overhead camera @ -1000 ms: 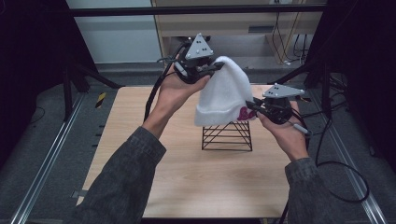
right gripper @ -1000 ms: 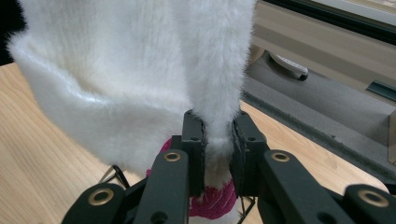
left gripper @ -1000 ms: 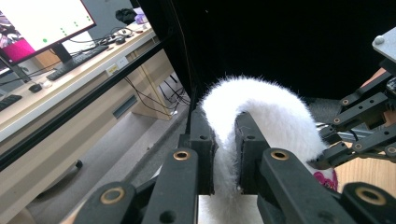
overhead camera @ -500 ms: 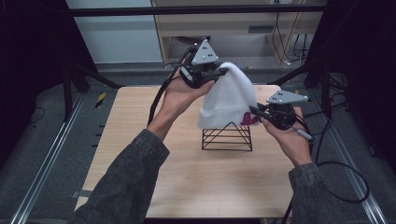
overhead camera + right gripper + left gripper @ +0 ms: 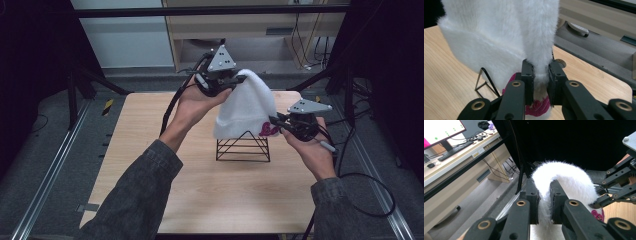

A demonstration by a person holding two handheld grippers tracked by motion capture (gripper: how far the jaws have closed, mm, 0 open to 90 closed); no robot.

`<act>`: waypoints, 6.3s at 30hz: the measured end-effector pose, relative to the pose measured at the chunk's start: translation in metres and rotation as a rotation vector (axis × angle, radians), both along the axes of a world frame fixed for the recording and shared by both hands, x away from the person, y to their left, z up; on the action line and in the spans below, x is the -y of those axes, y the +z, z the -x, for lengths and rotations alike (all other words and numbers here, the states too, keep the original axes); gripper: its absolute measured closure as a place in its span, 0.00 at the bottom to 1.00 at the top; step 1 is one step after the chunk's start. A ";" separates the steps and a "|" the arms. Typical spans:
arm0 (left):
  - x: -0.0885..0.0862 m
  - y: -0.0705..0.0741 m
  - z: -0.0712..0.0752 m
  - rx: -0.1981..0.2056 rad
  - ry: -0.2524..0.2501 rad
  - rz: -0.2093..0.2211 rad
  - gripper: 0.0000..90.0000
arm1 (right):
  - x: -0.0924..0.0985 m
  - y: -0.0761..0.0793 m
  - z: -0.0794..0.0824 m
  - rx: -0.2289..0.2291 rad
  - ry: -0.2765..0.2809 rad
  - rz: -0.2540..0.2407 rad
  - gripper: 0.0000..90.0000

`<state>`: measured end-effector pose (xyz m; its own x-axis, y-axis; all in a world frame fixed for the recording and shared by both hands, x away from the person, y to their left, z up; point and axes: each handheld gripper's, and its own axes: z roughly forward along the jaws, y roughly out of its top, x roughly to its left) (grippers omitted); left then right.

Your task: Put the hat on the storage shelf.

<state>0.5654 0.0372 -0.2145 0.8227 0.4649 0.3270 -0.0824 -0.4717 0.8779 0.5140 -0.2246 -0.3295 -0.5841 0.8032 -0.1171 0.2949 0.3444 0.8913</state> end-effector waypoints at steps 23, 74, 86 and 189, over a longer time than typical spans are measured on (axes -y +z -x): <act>0.009 -0.017 -0.004 -0.023 -0.006 -0.038 0.89 | 0.004 -0.023 0.003 -0.021 -0.014 -0.003 0.86; 0.008 -0.049 -0.007 -0.082 -0.017 -0.090 0.89 | 0.004 -0.058 0.002 -0.066 -0.030 0.014 0.84; 0.015 -0.062 -0.007 -0.109 -0.024 -0.111 0.89 | 0.008 -0.070 0.002 -0.092 -0.041 0.023 0.84; -0.225 -0.272 0.059 -0.493 0.444 -0.113 0.06 | 0.036 -0.183 0.057 -0.290 -0.227 0.040 0.14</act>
<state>0.5065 0.2620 -0.4869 0.6269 0.7785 0.0286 0.5381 -0.4593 0.7067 0.4573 -0.2602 -0.5122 -0.4050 0.9143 -0.0068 0.6059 0.2739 0.7469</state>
